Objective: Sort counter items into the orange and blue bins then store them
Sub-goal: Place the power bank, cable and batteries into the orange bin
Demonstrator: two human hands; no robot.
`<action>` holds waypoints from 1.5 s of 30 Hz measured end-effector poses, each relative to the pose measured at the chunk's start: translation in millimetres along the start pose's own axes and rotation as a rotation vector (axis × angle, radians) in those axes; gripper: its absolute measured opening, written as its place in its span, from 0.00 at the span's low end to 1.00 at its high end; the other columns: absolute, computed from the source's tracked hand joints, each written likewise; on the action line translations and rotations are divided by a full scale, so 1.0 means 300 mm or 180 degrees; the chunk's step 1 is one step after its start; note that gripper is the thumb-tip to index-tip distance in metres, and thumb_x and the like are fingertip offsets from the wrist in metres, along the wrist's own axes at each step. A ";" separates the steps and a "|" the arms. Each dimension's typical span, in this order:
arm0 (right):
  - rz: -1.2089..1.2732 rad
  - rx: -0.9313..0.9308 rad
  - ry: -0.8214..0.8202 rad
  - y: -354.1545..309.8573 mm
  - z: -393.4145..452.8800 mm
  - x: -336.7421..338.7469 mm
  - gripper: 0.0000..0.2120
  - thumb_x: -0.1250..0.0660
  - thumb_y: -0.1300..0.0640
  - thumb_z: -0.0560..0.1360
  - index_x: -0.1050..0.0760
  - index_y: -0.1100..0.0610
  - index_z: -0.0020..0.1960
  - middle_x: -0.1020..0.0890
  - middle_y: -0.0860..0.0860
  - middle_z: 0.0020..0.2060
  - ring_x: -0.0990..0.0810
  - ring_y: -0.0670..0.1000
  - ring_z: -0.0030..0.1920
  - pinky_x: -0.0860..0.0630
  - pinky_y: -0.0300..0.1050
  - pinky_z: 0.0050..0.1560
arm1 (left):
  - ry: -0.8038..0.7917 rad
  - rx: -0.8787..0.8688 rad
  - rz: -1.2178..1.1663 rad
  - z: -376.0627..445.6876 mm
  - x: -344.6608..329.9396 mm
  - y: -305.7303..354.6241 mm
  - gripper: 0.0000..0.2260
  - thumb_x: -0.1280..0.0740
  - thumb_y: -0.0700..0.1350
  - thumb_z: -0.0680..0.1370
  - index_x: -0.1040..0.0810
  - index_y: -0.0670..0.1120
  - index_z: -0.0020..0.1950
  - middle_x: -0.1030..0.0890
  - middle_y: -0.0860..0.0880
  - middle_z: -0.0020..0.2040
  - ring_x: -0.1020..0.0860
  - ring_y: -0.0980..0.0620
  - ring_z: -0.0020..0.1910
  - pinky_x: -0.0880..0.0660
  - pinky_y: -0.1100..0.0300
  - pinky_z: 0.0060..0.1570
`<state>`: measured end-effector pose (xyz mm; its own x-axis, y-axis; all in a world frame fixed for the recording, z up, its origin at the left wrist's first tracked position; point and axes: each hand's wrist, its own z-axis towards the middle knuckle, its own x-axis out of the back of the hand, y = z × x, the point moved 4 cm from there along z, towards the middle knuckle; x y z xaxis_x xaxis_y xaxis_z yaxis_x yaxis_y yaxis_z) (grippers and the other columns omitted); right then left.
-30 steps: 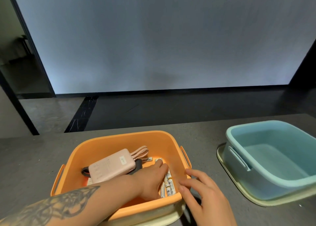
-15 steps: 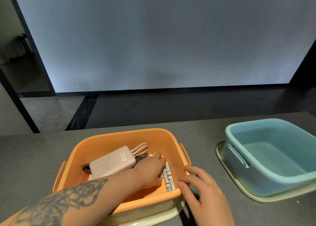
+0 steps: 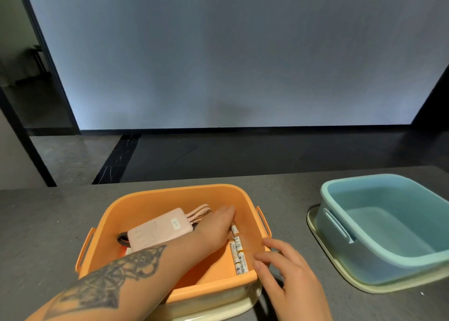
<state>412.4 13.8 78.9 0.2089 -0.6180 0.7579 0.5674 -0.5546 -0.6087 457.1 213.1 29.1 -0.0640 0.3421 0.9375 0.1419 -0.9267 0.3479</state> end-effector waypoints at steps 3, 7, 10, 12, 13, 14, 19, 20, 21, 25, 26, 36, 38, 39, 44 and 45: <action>-0.0051 -0.0011 -0.0080 0.000 0.003 0.000 0.06 0.36 0.41 0.75 0.22 0.36 0.50 0.37 0.21 0.54 0.37 0.27 0.55 0.31 0.30 0.49 | -0.0007 -0.0061 0.0181 0.002 0.001 -0.009 0.07 0.35 0.40 0.77 0.25 0.46 0.54 0.23 0.47 0.53 0.23 0.47 0.51 0.26 0.51 0.50; -0.0057 -0.0030 -0.0061 0.002 0.005 -0.005 0.07 0.36 0.41 0.75 0.22 0.36 0.51 0.37 0.21 0.54 0.35 0.30 0.56 0.30 0.31 0.50 | -0.0112 -0.0176 0.0719 -0.007 0.013 -0.005 0.13 0.39 0.36 0.77 0.23 0.46 0.58 0.23 0.46 0.56 0.24 0.45 0.54 0.26 0.52 0.51; -0.0045 -0.0034 -0.0051 0.004 0.004 -0.006 0.07 0.36 0.41 0.75 0.22 0.36 0.50 0.37 0.21 0.54 0.34 0.31 0.57 0.30 0.31 0.50 | -0.0062 -0.0313 0.1598 -0.015 0.041 0.000 0.11 0.40 0.38 0.78 0.23 0.44 0.57 0.22 0.45 0.54 0.26 0.44 0.54 0.30 0.52 0.51; -0.0043 -0.0045 -0.0077 0.005 0.002 -0.006 0.07 0.37 0.41 0.75 0.22 0.36 0.51 0.37 0.21 0.54 0.35 0.31 0.56 0.31 0.31 0.49 | -0.0115 -0.0320 0.1958 -0.017 0.052 -0.007 0.10 0.40 0.41 0.79 0.22 0.44 0.57 0.22 0.44 0.54 0.27 0.44 0.54 0.31 0.52 0.51; -0.0043 -0.0050 -0.0092 0.005 0.002 -0.007 0.07 0.37 0.41 0.75 0.22 0.35 0.51 0.38 0.21 0.54 0.35 0.31 0.56 0.31 0.30 0.49 | -0.0132 -0.0308 0.2080 -0.017 0.056 -0.012 0.10 0.40 0.42 0.79 0.23 0.44 0.57 0.22 0.44 0.54 0.28 0.45 0.55 0.32 0.52 0.52; -0.0047 -0.0058 -0.0109 0.005 0.002 -0.007 0.07 0.37 0.41 0.75 0.23 0.35 0.51 0.38 0.20 0.54 0.35 0.31 0.57 0.32 0.30 0.49 | -0.0139 -0.0295 0.2191 -0.019 0.057 -0.016 0.10 0.40 0.43 0.80 0.23 0.44 0.57 0.22 0.44 0.54 0.29 0.45 0.55 0.33 0.52 0.53; -0.0086 -0.0087 -0.0147 0.007 0.006 -0.008 0.08 0.38 0.39 0.75 0.23 0.34 0.52 0.40 0.20 0.54 0.34 0.31 0.58 0.33 0.27 0.47 | -0.0333 -0.0128 0.2303 -0.036 0.016 -0.033 0.11 0.42 0.46 0.80 0.24 0.46 0.58 0.22 0.46 0.55 0.31 0.45 0.57 0.37 0.51 0.59; -0.0108 -0.0083 -0.0155 0.007 0.006 -0.010 0.08 0.39 0.39 0.75 0.24 0.34 0.52 0.40 0.20 0.55 0.34 0.32 0.58 0.33 0.27 0.47 | -0.0364 -0.0105 0.2241 -0.037 0.010 -0.034 0.11 0.43 0.47 0.80 0.24 0.46 0.57 0.22 0.46 0.55 0.30 0.46 0.57 0.37 0.51 0.61; -0.0113 -0.0083 -0.0154 0.008 0.005 -0.012 0.08 0.39 0.39 0.75 0.24 0.34 0.52 0.40 0.20 0.55 0.34 0.32 0.58 0.33 0.27 0.48 | -0.0374 -0.0089 0.2162 -0.035 0.007 -0.034 0.11 0.43 0.47 0.80 0.24 0.46 0.57 0.21 0.46 0.55 0.30 0.46 0.57 0.38 0.51 0.61; 0.0014 -0.0092 -0.0031 0.013 0.000 -0.013 0.06 0.36 0.41 0.75 0.22 0.35 0.50 0.36 0.21 0.55 0.32 0.34 0.58 0.31 0.30 0.48 | -0.0295 -0.0085 0.1842 -0.020 0.012 -0.030 0.09 0.40 0.47 0.79 0.24 0.47 0.57 0.21 0.46 0.55 0.29 0.46 0.57 0.38 0.53 0.59; 0.0029 -0.0085 -0.0016 0.014 -0.001 -0.014 0.06 0.36 0.41 0.75 0.22 0.35 0.49 0.35 0.21 0.54 0.31 0.34 0.58 0.31 0.30 0.48 | -0.0294 -0.0072 0.1810 -0.019 0.012 -0.029 0.09 0.40 0.45 0.79 0.24 0.47 0.56 0.21 0.46 0.54 0.28 0.45 0.56 0.37 0.53 0.58; 0.0043 -0.0088 0.0003 0.014 0.001 -0.014 0.06 0.35 0.42 0.75 0.21 0.36 0.49 0.35 0.23 0.55 0.30 0.35 0.58 0.30 0.32 0.51 | -0.0467 0.0271 0.0697 0.000 0.005 -0.044 0.20 0.28 0.47 0.73 0.28 0.47 0.63 0.20 0.45 0.55 0.22 0.44 0.53 0.24 0.49 0.51; -0.0007 -0.0092 -0.0046 0.013 0.001 -0.017 0.06 0.36 0.42 0.75 0.22 0.36 0.50 0.36 0.23 0.55 0.31 0.35 0.58 0.30 0.31 0.51 | -0.0486 0.0209 0.0533 0.001 0.005 -0.043 0.23 0.27 0.45 0.72 0.28 0.49 0.65 0.21 0.47 0.57 0.22 0.45 0.55 0.24 0.50 0.52; -0.0012 -0.0091 -0.0050 0.013 0.000 -0.018 0.06 0.36 0.42 0.75 0.22 0.36 0.50 0.36 0.23 0.55 0.31 0.35 0.58 0.30 0.31 0.50 | -0.0495 0.0128 0.0469 0.001 0.004 -0.041 0.25 0.26 0.44 0.71 0.29 0.50 0.66 0.22 0.48 0.58 0.23 0.46 0.56 0.24 0.52 0.53; -0.0017 -0.0096 -0.0039 0.014 0.001 -0.018 0.06 0.36 0.42 0.75 0.22 0.36 0.50 0.36 0.22 0.55 0.30 0.35 0.58 0.30 0.31 0.49 | -0.0663 -0.0325 0.0562 -0.009 0.003 -0.024 0.32 0.22 0.46 0.65 0.32 0.56 0.64 0.29 0.53 0.59 0.25 0.48 0.54 0.25 0.54 0.48; -0.0015 -0.0100 -0.0047 0.015 0.001 -0.019 0.06 0.36 0.42 0.75 0.22 0.36 0.50 0.36 0.22 0.55 0.30 0.35 0.58 0.30 0.32 0.49 | -0.0658 -0.0413 0.0630 -0.011 0.003 -0.020 0.30 0.22 0.47 0.66 0.32 0.56 0.63 0.29 0.53 0.59 0.25 0.49 0.55 0.25 0.53 0.48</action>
<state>414.0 15.0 72.0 0.2180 -0.6072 0.7641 0.5431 -0.5750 -0.6119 453.0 218.5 27.9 0.1564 0.1649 0.9738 0.0036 -0.9860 0.1664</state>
